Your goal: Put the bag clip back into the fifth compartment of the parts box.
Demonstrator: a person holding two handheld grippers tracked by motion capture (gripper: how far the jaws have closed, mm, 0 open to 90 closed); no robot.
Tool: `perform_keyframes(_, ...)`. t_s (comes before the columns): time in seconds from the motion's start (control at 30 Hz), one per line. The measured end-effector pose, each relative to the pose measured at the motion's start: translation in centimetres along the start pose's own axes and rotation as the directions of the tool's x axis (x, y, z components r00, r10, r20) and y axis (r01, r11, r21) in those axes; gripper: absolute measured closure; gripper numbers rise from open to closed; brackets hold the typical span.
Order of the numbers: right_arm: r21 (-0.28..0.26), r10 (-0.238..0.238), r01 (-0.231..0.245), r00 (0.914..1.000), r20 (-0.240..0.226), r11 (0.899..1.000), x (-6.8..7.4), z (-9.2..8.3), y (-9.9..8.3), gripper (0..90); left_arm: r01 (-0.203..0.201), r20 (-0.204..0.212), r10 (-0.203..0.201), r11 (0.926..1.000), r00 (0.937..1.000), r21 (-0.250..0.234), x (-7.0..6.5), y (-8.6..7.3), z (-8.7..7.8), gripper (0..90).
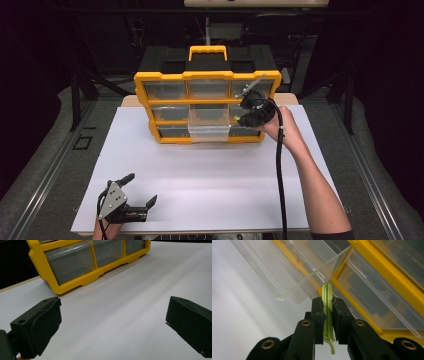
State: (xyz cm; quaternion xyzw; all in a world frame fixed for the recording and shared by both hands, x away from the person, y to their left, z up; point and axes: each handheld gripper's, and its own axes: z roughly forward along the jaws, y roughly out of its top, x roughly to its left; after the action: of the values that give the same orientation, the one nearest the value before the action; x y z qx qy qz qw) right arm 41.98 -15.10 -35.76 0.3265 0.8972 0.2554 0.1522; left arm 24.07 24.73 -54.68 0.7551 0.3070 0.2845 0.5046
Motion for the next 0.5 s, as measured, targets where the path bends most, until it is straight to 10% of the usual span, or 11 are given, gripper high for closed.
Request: perform_keyframes(0.5,-0.015,-0.025,0.025,0.9995,0.021,1.000,0.2,-1.6,1.4,80.2,-0.005,0.000,0.005,1.0000,1.0000,0.008,0.1,0.0,0.0,0.1)
